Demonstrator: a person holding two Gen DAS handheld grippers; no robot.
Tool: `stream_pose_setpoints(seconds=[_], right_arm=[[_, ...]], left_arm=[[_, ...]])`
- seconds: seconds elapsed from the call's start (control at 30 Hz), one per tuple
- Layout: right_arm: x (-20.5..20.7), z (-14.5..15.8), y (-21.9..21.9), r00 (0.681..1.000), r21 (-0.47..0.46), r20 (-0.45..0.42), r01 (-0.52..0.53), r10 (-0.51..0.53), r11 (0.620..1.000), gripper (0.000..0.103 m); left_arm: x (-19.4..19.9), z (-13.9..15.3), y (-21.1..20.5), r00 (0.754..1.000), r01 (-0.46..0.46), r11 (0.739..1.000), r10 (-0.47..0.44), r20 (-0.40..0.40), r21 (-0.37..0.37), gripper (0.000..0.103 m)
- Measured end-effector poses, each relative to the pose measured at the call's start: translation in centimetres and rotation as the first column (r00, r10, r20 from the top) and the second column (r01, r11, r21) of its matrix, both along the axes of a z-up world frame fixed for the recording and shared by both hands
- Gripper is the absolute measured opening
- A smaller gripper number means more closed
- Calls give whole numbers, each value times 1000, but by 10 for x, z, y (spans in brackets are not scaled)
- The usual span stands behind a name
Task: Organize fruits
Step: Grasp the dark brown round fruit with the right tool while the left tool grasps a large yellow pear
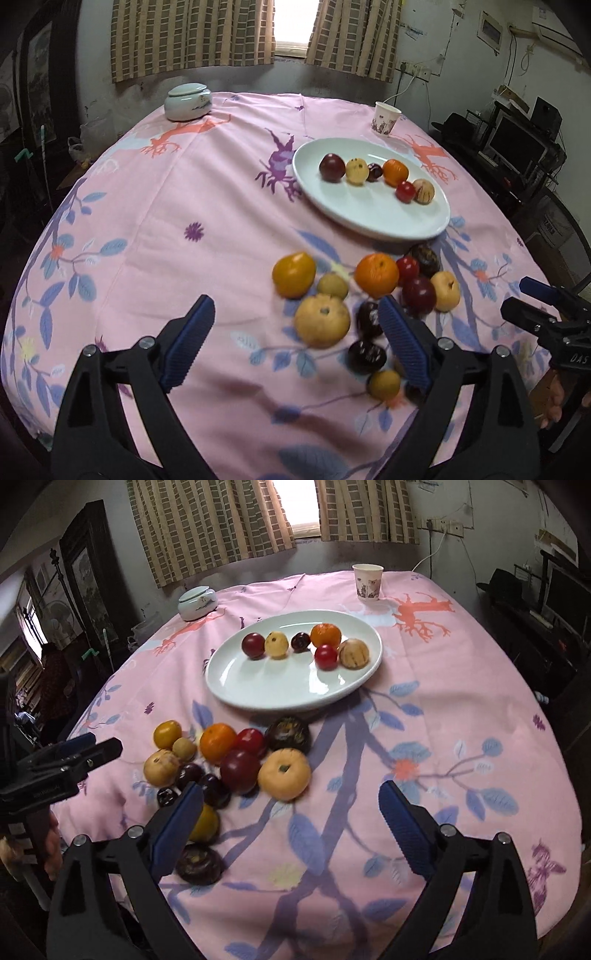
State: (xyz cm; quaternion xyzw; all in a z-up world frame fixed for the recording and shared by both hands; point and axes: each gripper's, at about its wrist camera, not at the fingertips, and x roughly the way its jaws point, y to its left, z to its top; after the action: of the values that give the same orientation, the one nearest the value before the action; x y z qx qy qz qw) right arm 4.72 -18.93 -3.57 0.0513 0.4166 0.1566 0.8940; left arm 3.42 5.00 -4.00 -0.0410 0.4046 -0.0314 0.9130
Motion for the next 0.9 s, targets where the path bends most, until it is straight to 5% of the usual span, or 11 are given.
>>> stream_pose_setpoints(seconds=[0.1, 0.27, 0.33, 0.37, 0.6, 0.7, 0.9], right_arm=[[-15, -10, 13, 998, 39, -45, -40, 42, 998, 96], [-33, -22, 42, 988, -23, -74, -134, 132, 991, 96], [-37, -29, 56, 978, -34, -99, -189, 185, 981, 71], [-37, -33, 61, 972, -39, -119, -208, 203, 977, 66], [-32, -43, 73, 967, -60, -139, -221, 211, 973, 56], [-27, -51, 77, 960, -59, -174, -232, 219, 971, 43], [-32, -43, 73, 969, -93, -140, -216, 202, 972, 42]], left_arm=[[-17, -9, 10, 1000, -16, 1000, 17, -23, 26, 92], [-32, -12, 23, 998, -47, 999, 48, -28, 23, 92], [-33, -13, 24, 998, -48, 999, 48, -33, 13, 92], [-34, -13, 24, 998, -45, 999, 46, -34, 15, 92], [-39, -12, 22, 999, -38, 999, 38, -28, 23, 92], [-38, -15, 23, 998, -40, 999, 40, -40, 17, 92], [-24, -23, 17, 999, -35, 997, 38, -30, 72, 92]])
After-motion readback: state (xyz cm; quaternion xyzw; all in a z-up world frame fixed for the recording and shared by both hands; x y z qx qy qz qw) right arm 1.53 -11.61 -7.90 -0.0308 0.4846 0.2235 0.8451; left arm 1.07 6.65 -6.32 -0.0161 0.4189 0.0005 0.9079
